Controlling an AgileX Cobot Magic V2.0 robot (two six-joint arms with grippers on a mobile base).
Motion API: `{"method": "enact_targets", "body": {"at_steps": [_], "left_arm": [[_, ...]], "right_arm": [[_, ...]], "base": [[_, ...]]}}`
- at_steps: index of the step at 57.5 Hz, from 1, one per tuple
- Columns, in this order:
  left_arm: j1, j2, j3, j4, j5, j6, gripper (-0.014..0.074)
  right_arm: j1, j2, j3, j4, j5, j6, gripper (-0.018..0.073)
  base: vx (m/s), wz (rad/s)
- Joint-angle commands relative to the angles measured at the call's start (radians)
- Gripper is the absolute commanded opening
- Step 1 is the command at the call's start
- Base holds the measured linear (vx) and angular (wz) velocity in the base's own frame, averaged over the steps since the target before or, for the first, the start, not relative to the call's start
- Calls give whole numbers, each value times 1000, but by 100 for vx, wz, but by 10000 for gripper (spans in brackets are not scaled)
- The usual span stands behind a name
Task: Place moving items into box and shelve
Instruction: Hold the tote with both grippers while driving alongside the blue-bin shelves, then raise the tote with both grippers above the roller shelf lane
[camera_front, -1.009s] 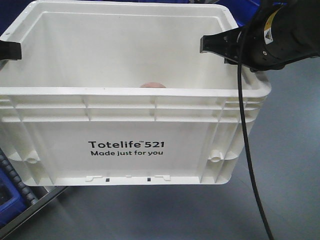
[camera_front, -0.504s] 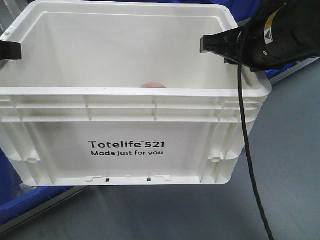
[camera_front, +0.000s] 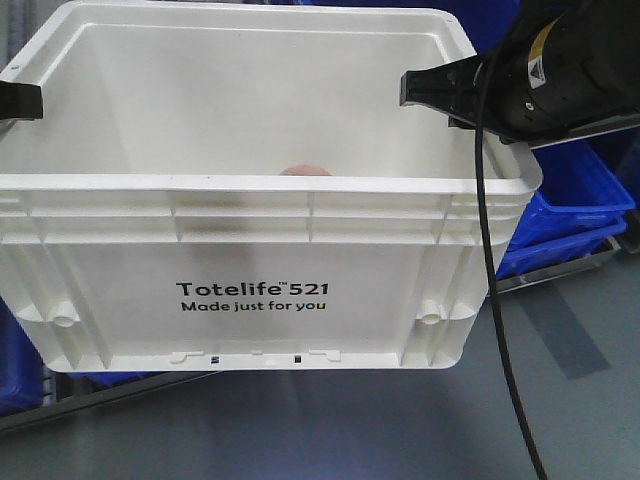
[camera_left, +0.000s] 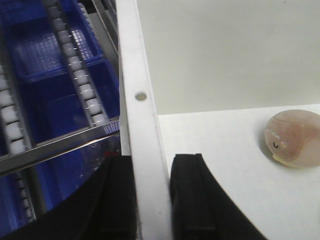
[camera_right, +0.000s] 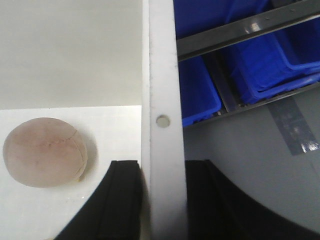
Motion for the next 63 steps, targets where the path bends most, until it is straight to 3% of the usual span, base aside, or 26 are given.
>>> {"method": "enact_targets", "body": {"at_steps": [1, 33, 63], "left_arm": [[-8, -31, -44, -11, -147, 27, 129], [-8, -31, -44, -11, -147, 27, 129], [-8, -31, -44, -11, -147, 27, 129]], "right_arm": [[-1, -39, -46, -101, -100, -10, 127], [-1, -39, -46, -101, -100, -10, 127], [-1, -39, -46, -101, -100, -10, 127]], "base": [[3, 54], [3, 45], [6, 23]]}}
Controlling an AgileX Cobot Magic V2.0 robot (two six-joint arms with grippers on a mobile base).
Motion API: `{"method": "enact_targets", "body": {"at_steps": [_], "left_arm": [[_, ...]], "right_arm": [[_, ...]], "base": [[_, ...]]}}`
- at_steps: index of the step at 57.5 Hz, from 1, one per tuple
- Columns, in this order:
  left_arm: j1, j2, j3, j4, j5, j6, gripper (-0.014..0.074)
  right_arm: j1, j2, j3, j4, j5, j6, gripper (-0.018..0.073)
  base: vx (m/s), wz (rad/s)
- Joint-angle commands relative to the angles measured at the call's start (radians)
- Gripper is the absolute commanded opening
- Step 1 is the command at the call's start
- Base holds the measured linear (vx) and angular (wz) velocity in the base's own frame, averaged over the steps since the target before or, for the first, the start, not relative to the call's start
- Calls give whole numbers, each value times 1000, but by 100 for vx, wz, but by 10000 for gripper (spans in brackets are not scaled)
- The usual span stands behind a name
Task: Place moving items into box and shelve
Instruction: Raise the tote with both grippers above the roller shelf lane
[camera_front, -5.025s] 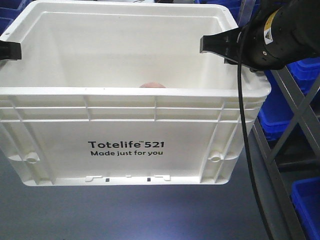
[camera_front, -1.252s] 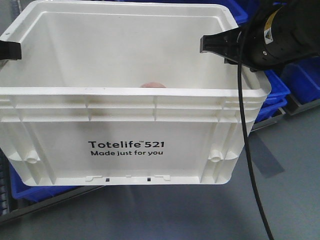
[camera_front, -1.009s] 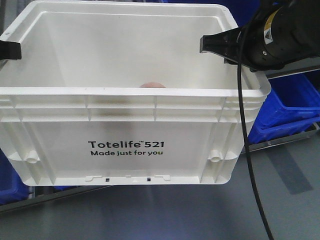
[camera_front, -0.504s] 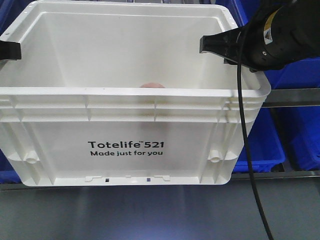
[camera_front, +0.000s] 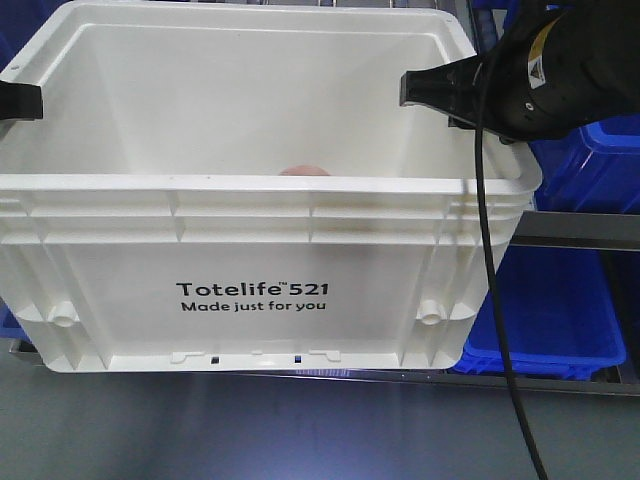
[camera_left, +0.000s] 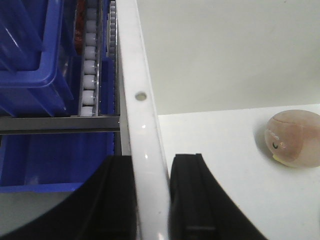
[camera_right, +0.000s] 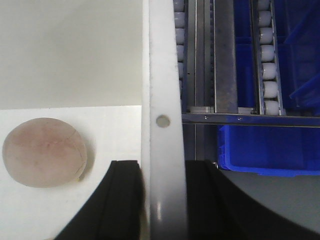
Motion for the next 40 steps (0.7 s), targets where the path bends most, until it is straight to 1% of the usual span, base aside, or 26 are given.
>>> {"method": "enact_targets", "body": {"at_steps": [1, 22, 40], "left_arm": [[-8, -31, -44, -13, -147, 27, 129], [-8, -31, -44, -13, -147, 27, 129], [-8, -31, -44, -13, -147, 27, 129]], "right_arm": [[-1, -39, -46, -101, -100, -10, 127], [-1, -39, -46, -101, -100, -10, 127], [-1, -39, -46, -101, -100, -10, 127]], "base": [[6, 14], [6, 9], [7, 1]]}}
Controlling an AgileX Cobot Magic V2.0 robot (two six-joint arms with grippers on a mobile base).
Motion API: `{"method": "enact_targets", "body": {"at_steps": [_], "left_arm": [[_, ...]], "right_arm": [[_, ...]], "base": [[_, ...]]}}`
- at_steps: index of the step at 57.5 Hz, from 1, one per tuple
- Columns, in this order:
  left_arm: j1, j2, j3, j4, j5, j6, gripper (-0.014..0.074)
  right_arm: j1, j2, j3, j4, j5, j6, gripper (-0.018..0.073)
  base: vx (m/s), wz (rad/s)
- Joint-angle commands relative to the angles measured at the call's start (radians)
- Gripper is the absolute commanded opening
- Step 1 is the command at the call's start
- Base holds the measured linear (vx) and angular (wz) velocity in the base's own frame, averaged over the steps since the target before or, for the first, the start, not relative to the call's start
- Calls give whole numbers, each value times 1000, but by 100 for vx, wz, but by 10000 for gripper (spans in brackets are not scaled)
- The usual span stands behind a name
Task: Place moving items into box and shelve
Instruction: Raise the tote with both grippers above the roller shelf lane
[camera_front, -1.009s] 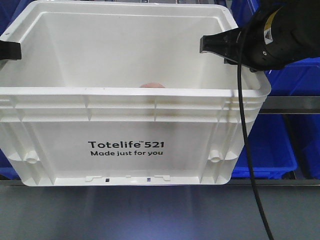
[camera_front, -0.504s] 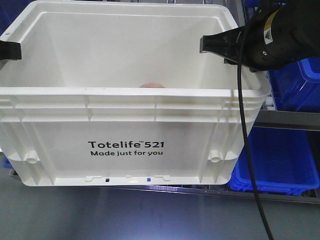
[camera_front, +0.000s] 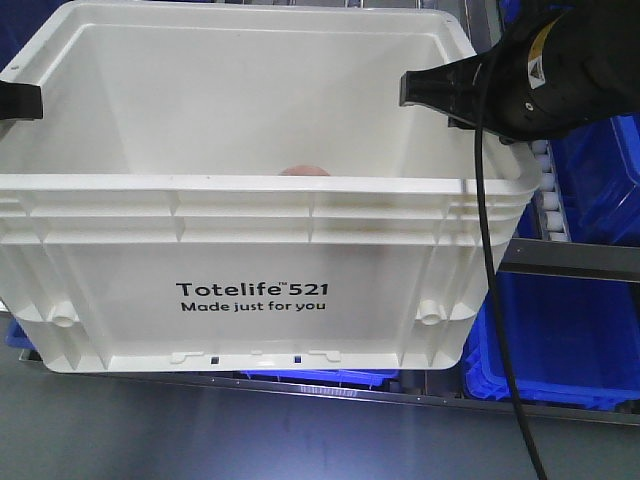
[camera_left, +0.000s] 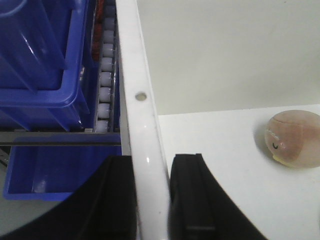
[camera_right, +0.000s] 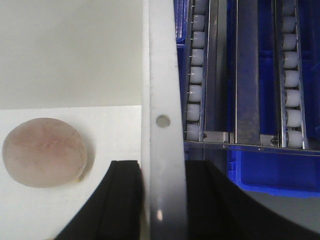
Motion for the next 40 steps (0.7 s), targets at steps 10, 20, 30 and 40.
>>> {"method": "enact_targets", "body": {"at_steps": [10, 20, 30, 40], "left_arm": [[-8, -31, -44, -13, -147, 27, 129], [-8, -31, -44, -13, -147, 27, 129], [-8, -31, -44, -13, -147, 27, 129], [-8, -31, -44, -13, -147, 27, 129]], "right_arm": [[-1, -39, -46, -101, -100, -10, 127], [-1, -39, -46, -101, -100, -10, 127], [-1, -39, -46, -101, -100, -10, 127], [-1, -39, -46, -101, -100, -10, 127]], "base": [[9, -5], [10, -8], [11, -9], [12, -9]]}}
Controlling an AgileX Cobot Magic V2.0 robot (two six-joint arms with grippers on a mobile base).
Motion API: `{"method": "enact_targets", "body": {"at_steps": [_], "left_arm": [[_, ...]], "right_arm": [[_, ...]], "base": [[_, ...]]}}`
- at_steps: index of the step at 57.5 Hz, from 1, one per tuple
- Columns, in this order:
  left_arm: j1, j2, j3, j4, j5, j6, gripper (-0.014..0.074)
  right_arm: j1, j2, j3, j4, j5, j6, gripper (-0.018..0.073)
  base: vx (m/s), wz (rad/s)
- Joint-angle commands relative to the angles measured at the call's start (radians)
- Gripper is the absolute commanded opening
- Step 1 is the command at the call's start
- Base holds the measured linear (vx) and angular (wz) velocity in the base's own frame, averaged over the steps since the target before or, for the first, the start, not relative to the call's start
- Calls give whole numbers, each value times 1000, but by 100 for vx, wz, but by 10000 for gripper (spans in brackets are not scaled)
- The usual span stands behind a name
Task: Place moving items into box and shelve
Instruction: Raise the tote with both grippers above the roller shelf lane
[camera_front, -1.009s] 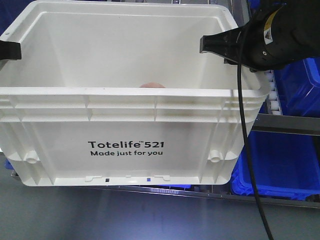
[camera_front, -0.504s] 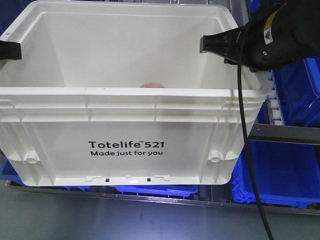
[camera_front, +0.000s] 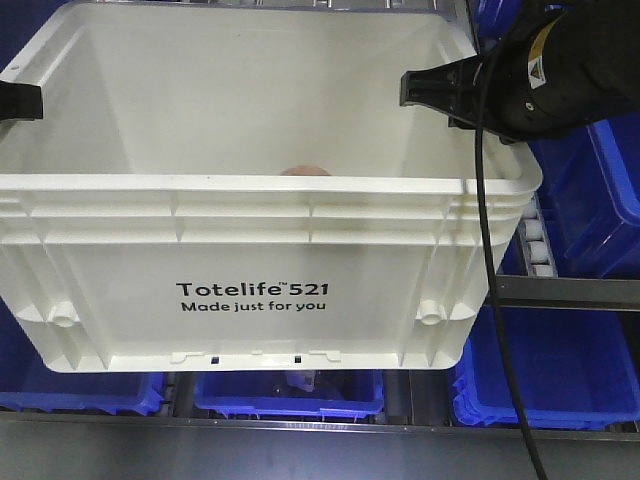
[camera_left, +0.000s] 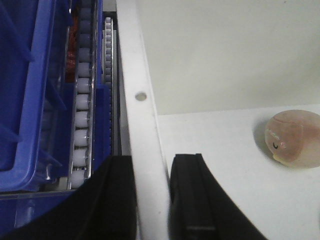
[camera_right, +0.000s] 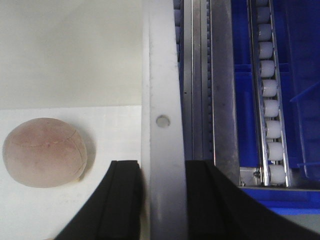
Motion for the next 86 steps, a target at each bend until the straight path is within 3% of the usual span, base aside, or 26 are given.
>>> {"method": "enact_targets", "body": {"at_steps": [1, 86], "left_arm": [[-8, -31, -44, -13, -147, 27, 129], [-8, -31, -44, -13, -147, 27, 129]], "right_arm": [[-1, -39, -46, -101, -100, -11, 127], [-1, -39, -46, -101, -100, -11, 127]], "base": [[12, -9], [6, -5]]}}
